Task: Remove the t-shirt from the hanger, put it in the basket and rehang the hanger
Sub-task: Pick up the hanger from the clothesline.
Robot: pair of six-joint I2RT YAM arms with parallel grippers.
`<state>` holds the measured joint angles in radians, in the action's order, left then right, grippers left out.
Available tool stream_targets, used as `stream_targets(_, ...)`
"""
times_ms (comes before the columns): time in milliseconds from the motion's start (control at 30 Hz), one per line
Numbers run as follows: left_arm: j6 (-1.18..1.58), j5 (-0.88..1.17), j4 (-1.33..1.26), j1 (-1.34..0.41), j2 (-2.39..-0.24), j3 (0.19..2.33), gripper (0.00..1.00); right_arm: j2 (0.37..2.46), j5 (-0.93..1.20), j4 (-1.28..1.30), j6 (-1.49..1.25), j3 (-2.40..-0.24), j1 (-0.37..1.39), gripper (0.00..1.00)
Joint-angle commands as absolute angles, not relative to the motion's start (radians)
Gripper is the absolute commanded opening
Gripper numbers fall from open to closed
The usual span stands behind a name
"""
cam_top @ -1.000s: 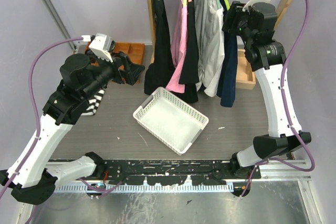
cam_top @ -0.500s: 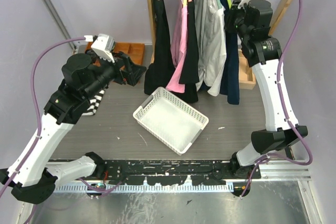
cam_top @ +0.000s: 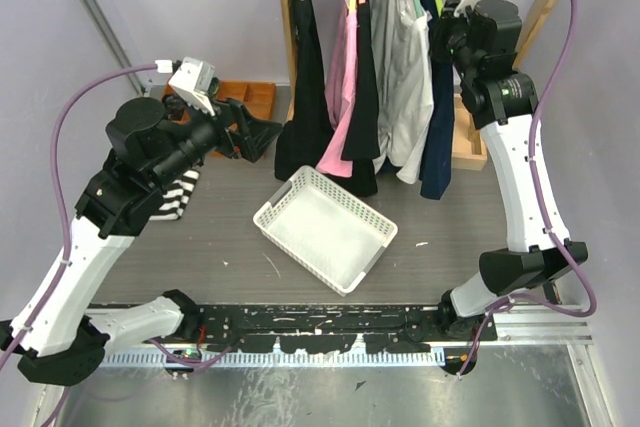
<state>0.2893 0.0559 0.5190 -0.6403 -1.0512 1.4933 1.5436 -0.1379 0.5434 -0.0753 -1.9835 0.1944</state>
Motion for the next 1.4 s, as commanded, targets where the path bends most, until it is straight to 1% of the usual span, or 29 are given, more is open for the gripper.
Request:
stream_targets(0,0.29,0.104,0.513,-0.655,-1.07,1.547,0.98,1.435,-0.152,0.333,-0.056,-2.008,0.191,0.01)
stream_targets(233,0.291,0.11,0.517,-0.677,-1.095,1.586,0.98,1.419,-0.163,0.344,-0.051,-2.086,0.191,0.01)
stream_targets(367,0.293,0.105,0.513,-0.69,-1.101,1.595,0.98,1.4,-0.173,0.377,-0.046,-2.075,0.19,0.01)
stream_targets(633,0.289,0.1,0.495,-0.725,-1.128,1.632,0.98,1.226,-0.26,0.409,-0.055,-1.891,0.191,0.01)
stream_targets(900,0.25,0.034,0.454,-0.84,-1.213,1.714,0.98,1.045,-0.261,0.472,-0.091,-1.719,0.192,0.0)
stream_targets(1167,0.181,-0.026,0.412,-0.966,-1.396,1.855,0.98,0.9,-0.249,0.554,-0.089,-1.621,0.192,0.01)
stream_targets(1367,0.107,-0.054,0.352,-1.03,-1.571,1.997,0.98,0.795,-0.151,0.582,-0.123,-1.539,0.191,0.01)
